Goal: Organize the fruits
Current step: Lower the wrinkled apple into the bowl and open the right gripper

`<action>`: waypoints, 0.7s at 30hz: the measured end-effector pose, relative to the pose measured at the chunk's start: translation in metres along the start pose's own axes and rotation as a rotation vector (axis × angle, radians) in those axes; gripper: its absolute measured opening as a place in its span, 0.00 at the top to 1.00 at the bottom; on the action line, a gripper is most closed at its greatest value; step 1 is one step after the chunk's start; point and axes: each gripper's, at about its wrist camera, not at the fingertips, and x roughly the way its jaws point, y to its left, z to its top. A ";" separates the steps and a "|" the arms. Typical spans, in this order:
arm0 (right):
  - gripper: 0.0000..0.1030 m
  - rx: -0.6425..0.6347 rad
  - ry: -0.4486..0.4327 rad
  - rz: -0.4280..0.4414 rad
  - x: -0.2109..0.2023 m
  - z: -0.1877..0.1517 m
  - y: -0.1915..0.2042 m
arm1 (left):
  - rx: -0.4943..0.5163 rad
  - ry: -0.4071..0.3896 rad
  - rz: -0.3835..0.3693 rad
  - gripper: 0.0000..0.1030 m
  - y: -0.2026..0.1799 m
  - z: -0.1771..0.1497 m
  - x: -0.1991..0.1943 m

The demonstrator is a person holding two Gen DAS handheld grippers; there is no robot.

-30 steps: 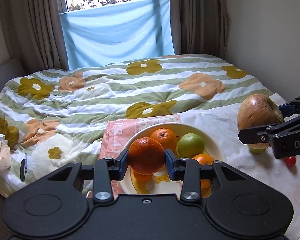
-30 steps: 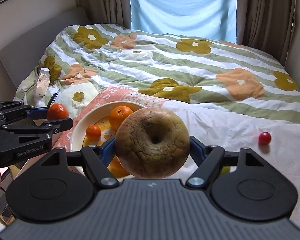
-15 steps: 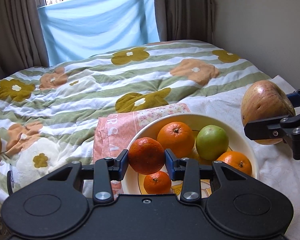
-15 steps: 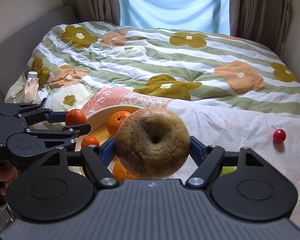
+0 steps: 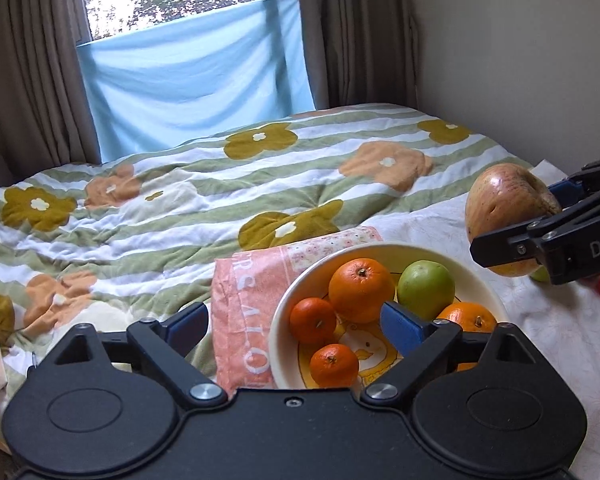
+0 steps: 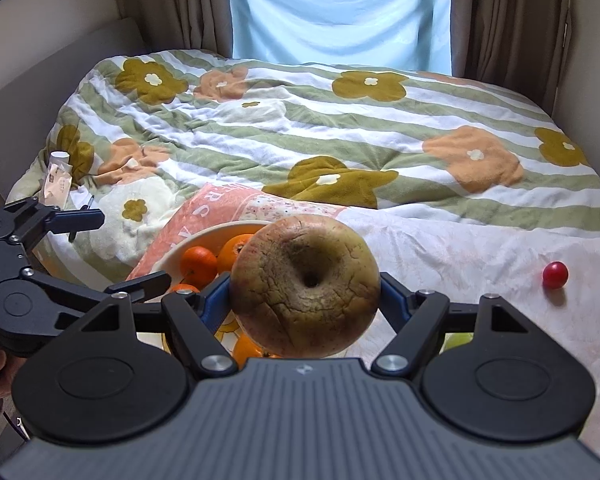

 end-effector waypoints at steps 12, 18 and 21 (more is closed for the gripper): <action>0.12 -0.118 0.012 0.112 0.013 -0.002 0.044 | -0.115 -0.011 0.097 0.05 0.037 -0.007 -0.025; 0.12 -0.213 0.028 0.163 0.028 -0.017 0.068 | -0.132 0.005 0.125 0.05 0.045 -0.014 -0.026; 0.12 -0.254 0.033 0.175 0.033 -0.026 0.074 | -0.137 0.012 0.125 0.05 0.047 -0.016 -0.023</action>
